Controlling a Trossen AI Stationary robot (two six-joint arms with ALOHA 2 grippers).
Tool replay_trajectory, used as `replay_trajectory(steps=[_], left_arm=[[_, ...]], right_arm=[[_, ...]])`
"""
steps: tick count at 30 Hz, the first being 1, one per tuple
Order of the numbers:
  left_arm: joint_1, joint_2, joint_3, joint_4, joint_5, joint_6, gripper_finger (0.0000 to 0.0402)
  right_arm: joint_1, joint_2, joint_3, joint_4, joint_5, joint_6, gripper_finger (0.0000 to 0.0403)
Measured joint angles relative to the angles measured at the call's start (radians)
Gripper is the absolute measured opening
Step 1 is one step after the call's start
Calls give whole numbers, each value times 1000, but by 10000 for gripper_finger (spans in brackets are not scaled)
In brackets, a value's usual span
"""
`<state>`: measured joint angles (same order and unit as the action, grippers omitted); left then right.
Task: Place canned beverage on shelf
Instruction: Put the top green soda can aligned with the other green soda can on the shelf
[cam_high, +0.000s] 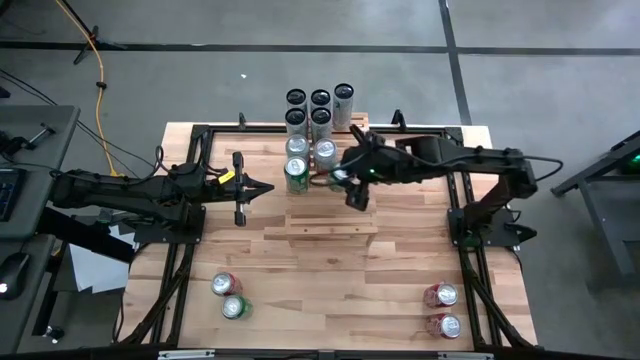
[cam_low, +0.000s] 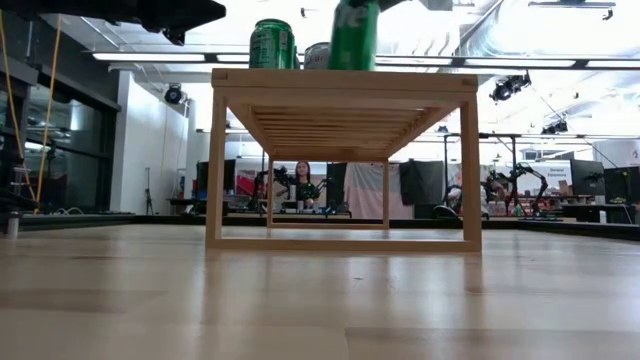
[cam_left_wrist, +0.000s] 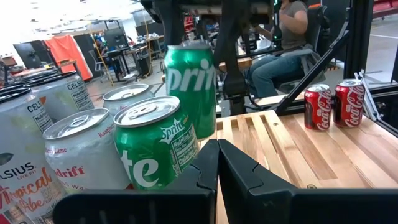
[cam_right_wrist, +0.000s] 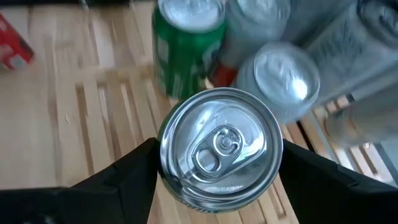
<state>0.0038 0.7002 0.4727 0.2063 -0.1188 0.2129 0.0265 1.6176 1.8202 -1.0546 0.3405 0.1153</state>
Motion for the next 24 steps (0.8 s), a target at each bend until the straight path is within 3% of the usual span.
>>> replay_trajectory(steps=[6, 24], left_arm=[[0, 0, 0, -7, 0, 0, 0], [0, 0, 0, -6, 0, 0, 0]], right_arm=[[0, 82, 89, -4, -35, 23, 276], [-79, 145, 88, 46, -130, 35, 276]])
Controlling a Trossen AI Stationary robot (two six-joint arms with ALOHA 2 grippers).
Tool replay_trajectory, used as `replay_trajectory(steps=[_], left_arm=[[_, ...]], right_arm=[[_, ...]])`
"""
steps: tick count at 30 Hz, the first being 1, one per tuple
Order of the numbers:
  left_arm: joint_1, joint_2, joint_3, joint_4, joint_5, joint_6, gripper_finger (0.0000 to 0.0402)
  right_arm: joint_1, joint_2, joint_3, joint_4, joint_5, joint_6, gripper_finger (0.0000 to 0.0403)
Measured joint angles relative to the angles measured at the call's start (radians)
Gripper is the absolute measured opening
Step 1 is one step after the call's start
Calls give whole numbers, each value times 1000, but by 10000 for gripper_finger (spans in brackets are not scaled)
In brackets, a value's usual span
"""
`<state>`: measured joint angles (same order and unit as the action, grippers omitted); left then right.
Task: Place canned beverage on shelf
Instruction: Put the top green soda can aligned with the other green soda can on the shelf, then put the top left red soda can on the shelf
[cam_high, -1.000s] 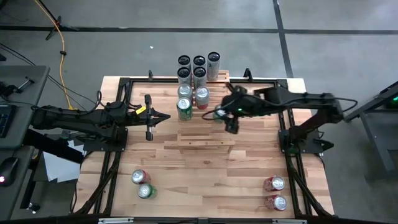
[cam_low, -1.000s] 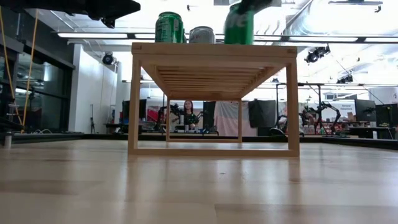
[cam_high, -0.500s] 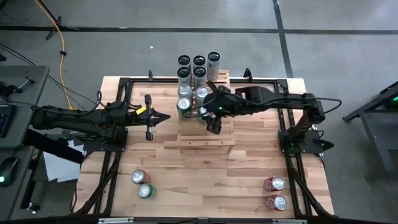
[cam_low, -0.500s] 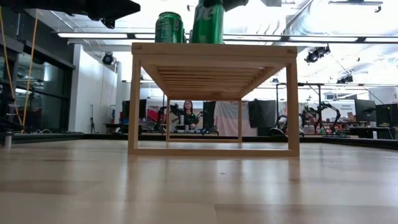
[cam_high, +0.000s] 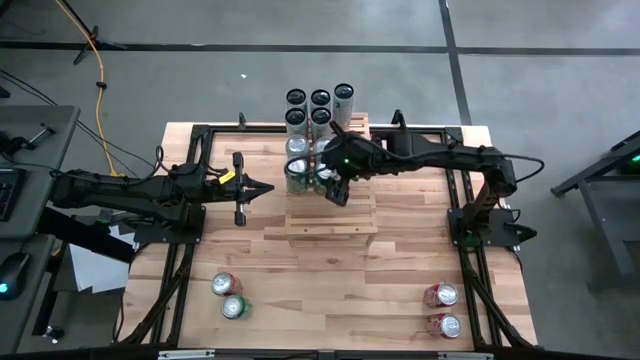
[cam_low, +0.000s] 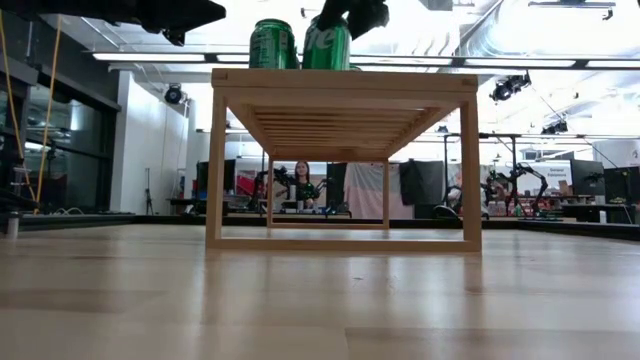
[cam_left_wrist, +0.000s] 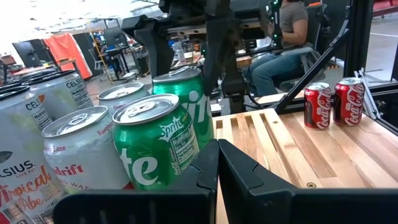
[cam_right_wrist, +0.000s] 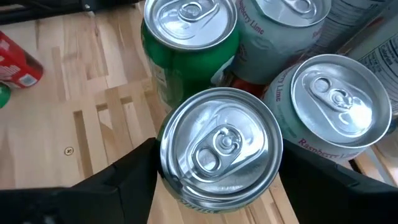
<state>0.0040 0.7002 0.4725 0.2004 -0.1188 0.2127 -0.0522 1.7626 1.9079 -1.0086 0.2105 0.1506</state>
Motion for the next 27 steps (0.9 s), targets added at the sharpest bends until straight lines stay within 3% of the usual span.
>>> replay_trajectory(steps=[3, 11, 20, 27], left_arm=[[0, 0, 0, 0, 0, 0, 0], [0, 0, 0, 0, 0, 0, 0], [0, 0, 0, 0, 0, 0, 0], [0, 0, 0, 0, -21, 0, 0]], right_arm=[[-6, 0, 0, 4, -10, 4, 280], [-7, -2, 0, 45, -19, 0, 338], [-7, -4, 5, 40, -19, -49, 344], [-7, -5, 93, -22, -9, -86, 345]])
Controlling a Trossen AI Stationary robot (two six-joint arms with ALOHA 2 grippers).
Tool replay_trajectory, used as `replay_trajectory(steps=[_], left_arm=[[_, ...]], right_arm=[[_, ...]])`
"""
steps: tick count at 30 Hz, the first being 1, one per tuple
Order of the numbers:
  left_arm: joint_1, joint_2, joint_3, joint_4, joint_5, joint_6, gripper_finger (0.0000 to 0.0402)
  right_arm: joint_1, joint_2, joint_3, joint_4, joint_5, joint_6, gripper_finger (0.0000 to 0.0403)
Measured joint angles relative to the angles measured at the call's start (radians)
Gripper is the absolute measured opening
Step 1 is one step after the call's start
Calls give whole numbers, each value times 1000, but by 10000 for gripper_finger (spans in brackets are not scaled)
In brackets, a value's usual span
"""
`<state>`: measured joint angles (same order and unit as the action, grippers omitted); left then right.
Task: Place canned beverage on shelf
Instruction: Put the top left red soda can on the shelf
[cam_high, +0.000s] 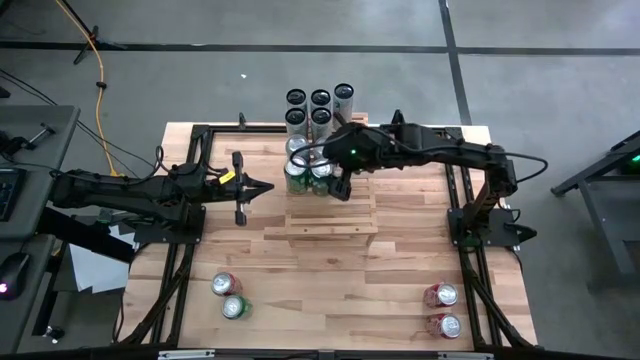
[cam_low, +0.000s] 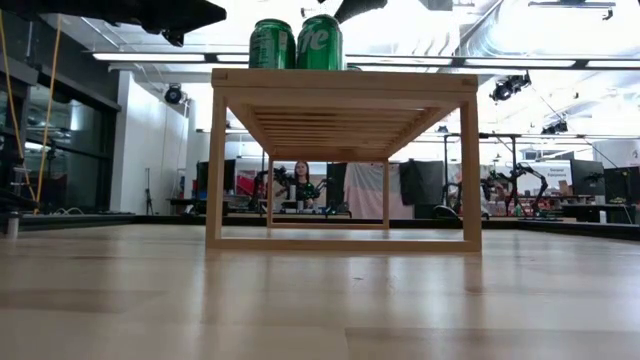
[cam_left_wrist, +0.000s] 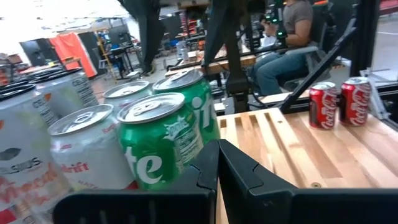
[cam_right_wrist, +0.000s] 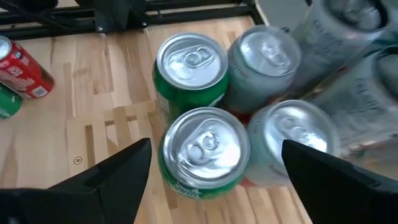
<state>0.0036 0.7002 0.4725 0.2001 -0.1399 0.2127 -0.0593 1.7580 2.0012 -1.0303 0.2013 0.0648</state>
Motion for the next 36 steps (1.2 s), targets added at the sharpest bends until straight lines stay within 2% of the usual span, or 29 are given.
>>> replay_trajectory(steps=[8, 15, 20, 23, 27, 33, 36], left_arm=[[0, -16, 0, -35, -43, -18, 0], [0, -101, -1, -119, -43, -63, 0], [0, -199, -1, -196, -15, -101, 0], [0, -255, -1, -223, 14, -129, 0], [0, -303, -1, -248, 50, -160, 0], [0, -312, 0, -261, 59, -186, 0], [0, -300, 0, -263, 59, -185, 0]], right_arm=[[1, -10, 90, -202, 91, -12, 346], [1, -23, 90, -444, 211, 93, 346], [3, -104, -18, -459, 267, 162, 346], [17, -208, -182, -378, 300, 193, 346], [42, -400, -498, -157, 330, 225, 346], [55, -641, -929, 322, 323, 238, 346], [55, -698, -1103, 642, 293, 152, 346]])
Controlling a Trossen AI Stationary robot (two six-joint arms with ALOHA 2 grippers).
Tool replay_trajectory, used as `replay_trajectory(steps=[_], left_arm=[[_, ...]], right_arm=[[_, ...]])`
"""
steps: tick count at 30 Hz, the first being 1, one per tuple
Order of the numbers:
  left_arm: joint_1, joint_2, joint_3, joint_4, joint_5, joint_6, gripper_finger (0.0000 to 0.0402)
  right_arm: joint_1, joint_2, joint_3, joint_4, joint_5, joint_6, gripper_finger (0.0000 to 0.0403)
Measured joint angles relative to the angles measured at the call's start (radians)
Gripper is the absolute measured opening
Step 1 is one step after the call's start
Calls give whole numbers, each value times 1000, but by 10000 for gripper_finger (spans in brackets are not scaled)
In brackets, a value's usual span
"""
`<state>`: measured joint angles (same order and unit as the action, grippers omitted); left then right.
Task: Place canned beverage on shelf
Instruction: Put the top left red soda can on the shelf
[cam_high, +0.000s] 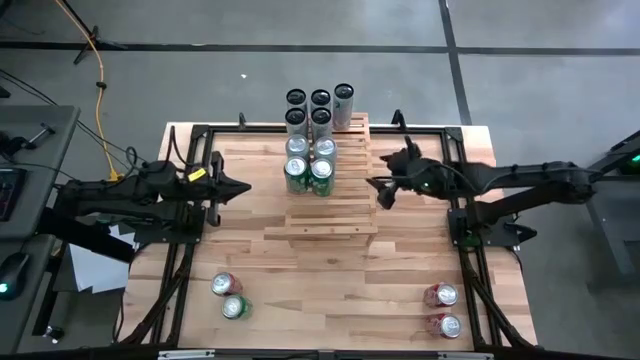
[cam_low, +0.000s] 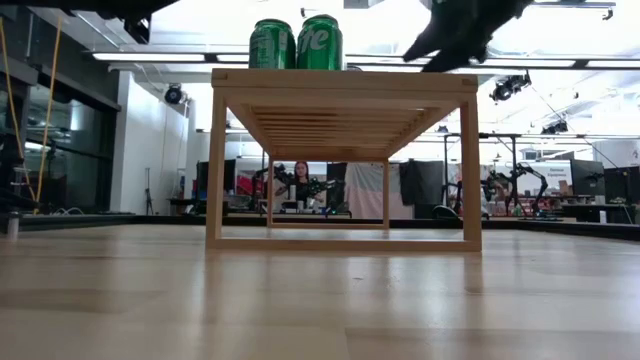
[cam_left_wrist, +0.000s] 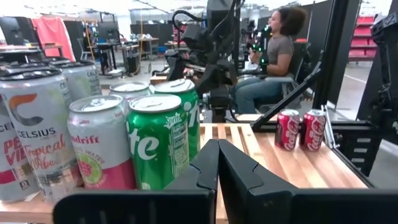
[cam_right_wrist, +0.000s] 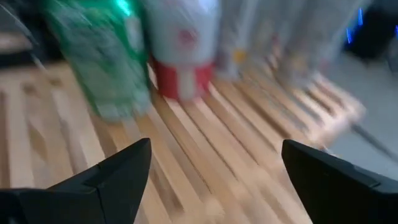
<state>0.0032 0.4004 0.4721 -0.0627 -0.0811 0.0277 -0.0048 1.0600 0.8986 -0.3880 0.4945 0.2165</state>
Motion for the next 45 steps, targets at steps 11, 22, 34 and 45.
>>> replay_trajectory(steps=[11, 22, 34, 45], left_arm=[[0, 48, 0, -2, -2, 2, 0], [0, 74, 0, 1, -5, 0, 0], [0, 74, 0, 0, -5, 28, 0], [0, 74, 0, 5, -9, 29, 7]], right_arm=[[-2, 9, -323, 783, -68, -279, 346], [-2, 10, -325, 833, -53, -286, 346], [-2, 10, -324, 832, -52, -259, 346], [-2, 10, -324, 831, -52, -259, 346]])
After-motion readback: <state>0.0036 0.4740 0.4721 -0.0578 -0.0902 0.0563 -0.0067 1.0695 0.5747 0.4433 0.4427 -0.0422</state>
